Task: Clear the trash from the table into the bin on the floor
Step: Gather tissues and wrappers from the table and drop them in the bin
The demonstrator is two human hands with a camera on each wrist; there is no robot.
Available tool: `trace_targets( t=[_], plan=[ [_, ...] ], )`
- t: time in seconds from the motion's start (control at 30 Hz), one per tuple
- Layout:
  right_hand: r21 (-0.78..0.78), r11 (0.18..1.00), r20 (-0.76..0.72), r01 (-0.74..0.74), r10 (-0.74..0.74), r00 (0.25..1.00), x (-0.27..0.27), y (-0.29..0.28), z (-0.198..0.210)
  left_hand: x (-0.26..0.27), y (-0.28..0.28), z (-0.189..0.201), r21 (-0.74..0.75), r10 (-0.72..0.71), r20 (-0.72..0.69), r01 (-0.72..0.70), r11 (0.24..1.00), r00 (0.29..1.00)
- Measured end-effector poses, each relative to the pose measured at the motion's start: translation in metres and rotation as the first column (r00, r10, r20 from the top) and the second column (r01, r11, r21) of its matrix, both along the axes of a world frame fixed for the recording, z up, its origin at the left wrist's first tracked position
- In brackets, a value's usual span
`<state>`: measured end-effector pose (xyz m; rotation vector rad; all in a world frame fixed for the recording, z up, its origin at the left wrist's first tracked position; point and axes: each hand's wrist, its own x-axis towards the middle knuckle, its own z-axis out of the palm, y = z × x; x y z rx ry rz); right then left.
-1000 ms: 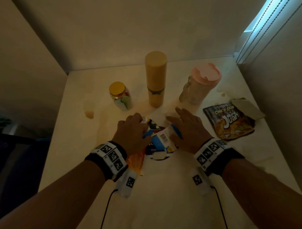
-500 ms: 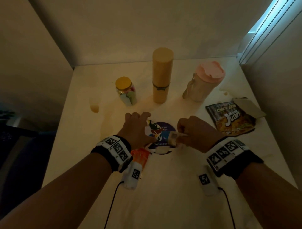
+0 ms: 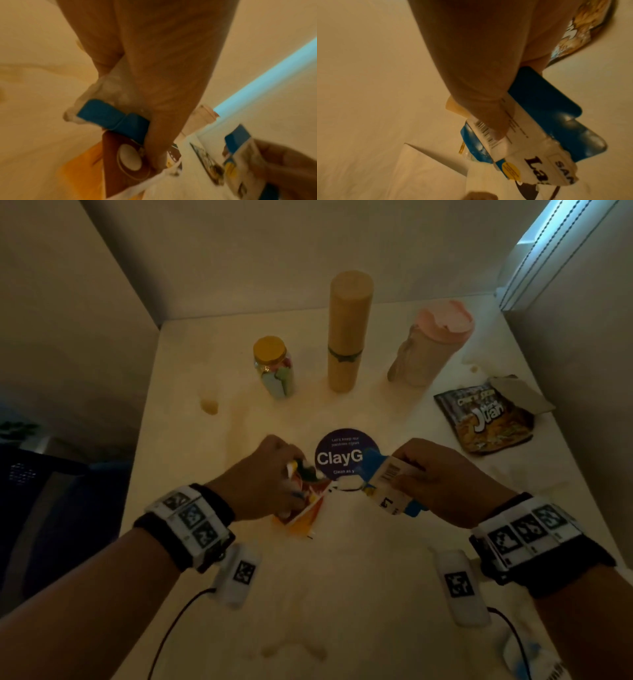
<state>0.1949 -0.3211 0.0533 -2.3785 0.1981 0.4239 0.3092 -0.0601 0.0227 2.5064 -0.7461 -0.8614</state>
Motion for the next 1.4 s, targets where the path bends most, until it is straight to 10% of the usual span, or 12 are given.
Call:
trace_targets(
  t=[0.2, 0.63, 1.0, 1.4],
  plan=[
    [0.11, 0.97, -0.055, 0.216, -0.211, 0.976, -0.07, -0.013, 0.022, -0.029, -0.002, -0.031, 0.118, -0.213, 0.091, 0.202, 0.972, 0.973],
    [0.221, 0.811, -0.148, 0.541, -0.52, 0.841, -0.234, 0.003, 0.026, -0.045, -0.009, -0.012, 0.03, -0.061, 0.043, 0.059, 0.998, 0.997],
    [0.082, 0.848, -0.138, 0.524, -0.511, 0.848, -0.341, -0.024, 0.012, -0.134, -0.066, 0.028, -0.103, -0.162, 0.011, 0.163, 0.981, 0.987],
    [-0.105, 0.985, -0.287, 0.14, -0.164, 0.944, -0.302, -0.077, -0.046, -0.225, -0.169, 0.021, -0.04, -0.185, 0.049, 0.187, 0.981, 0.981]
  ],
)
